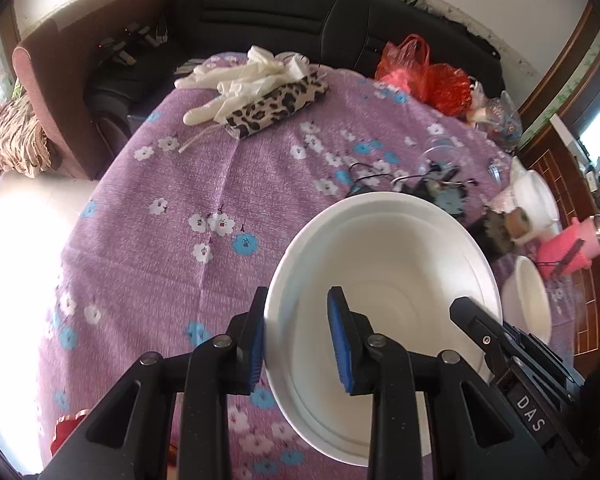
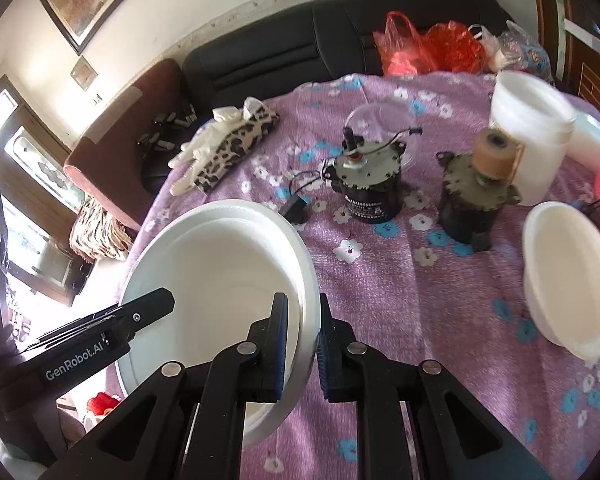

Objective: Organize plates and bowls
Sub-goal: 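Carry the smaller white bowl with both grippers and lower it onto the stack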

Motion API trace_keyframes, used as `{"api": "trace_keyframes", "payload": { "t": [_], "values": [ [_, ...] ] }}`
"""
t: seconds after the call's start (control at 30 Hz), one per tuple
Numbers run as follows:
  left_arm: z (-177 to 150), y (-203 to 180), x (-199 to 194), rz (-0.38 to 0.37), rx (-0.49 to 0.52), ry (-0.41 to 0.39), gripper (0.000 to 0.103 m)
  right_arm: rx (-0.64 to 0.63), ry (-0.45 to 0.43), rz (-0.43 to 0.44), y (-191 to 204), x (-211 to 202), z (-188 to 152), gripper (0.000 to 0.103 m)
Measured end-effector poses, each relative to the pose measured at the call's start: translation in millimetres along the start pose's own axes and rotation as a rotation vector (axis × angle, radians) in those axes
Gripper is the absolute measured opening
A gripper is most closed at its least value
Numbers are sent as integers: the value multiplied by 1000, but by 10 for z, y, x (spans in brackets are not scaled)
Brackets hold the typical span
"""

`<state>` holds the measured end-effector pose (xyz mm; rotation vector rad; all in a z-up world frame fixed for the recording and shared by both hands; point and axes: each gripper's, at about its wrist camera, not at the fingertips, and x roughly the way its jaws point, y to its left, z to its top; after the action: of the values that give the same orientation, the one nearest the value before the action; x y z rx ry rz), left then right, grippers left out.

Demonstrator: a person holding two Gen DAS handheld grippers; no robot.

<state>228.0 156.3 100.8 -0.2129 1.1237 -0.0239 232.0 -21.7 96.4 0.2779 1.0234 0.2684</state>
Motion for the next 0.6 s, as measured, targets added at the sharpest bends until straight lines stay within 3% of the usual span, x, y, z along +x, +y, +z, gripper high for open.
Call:
{"api": "trace_keyframes", "payload": {
  "t": [0.6],
  "values": [
    [-742, 292, -1405, -17, -53, -171, 28, -110, -124, 81, 672, -1278, -628, 14]
  ]
}}
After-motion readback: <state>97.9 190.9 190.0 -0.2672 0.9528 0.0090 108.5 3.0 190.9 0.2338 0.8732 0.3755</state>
